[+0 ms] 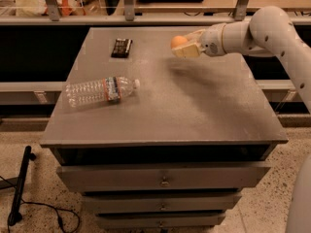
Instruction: Move orange near water bottle
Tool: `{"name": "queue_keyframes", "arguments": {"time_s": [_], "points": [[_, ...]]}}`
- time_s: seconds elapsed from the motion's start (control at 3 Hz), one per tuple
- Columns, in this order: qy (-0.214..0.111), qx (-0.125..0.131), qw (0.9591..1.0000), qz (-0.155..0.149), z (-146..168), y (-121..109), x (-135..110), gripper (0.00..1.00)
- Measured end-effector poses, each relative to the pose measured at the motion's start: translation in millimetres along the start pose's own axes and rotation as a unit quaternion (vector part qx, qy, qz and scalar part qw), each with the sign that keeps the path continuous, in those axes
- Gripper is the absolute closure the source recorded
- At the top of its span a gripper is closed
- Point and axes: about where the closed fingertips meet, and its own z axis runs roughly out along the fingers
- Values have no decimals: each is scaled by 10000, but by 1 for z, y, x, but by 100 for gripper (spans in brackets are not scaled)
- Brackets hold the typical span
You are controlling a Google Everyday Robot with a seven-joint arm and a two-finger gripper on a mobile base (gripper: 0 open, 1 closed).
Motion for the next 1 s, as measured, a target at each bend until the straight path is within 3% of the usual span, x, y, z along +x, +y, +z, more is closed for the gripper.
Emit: {"name": "queue_keyframes", "arguments": {"time_s": [0.33, 0.67, 1.0], "points": [[-96, -668, 9968, -430, -5, 22, -31, 100], [107, -1526, 9860, -663, -8, 69, -42, 100], [330, -2062, 9756, -676, -20, 113, -47, 100]]}}
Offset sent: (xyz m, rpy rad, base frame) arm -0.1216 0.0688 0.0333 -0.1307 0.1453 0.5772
